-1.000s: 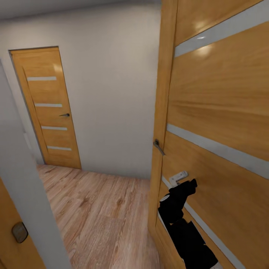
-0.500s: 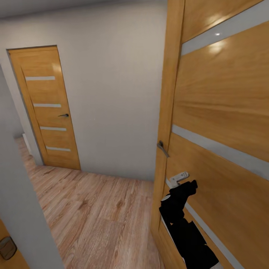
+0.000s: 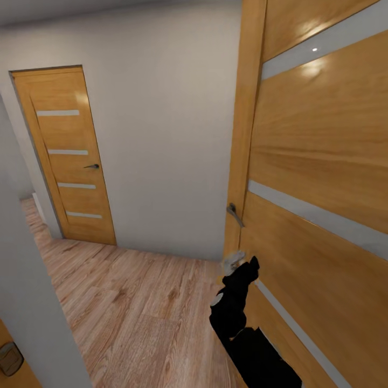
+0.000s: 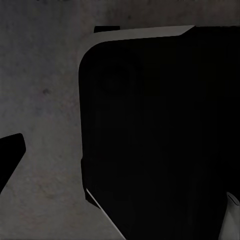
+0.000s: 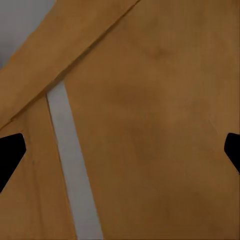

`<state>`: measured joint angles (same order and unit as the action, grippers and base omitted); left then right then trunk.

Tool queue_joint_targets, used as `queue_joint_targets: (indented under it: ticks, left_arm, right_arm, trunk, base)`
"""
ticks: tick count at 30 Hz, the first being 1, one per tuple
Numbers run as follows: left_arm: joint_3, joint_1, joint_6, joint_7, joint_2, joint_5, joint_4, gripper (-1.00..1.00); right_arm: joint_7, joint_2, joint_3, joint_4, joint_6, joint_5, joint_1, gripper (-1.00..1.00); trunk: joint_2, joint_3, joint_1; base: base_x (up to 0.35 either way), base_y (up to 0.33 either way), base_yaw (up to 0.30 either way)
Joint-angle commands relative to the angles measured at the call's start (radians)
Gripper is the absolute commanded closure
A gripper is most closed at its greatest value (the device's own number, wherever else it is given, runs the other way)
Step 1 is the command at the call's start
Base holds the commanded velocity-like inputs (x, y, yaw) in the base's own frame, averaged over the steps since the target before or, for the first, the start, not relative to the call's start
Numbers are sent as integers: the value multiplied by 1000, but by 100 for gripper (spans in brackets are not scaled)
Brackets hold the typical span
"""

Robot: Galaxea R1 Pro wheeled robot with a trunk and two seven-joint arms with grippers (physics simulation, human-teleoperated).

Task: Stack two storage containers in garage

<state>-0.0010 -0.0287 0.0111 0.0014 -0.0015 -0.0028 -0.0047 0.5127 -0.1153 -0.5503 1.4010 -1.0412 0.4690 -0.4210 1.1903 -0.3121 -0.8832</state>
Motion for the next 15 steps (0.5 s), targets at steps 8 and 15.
queue_joint_targets:
  ticks: [8,15]
  left_arm:
    - [1,0,1,0,0,-1,0,-100]
    - [1,-1,1,0,0,-1,0,-100]
  right_arm:
    - [3,0,-158,-10,-4,-259,1,-100]
    - [1,0,-330,-11,6,-521,3,-100]
  trunk:
    - [1,-1,0]
    - [1,-1,0]
  base:
    - [0,0,0]
    - [0,0,0]
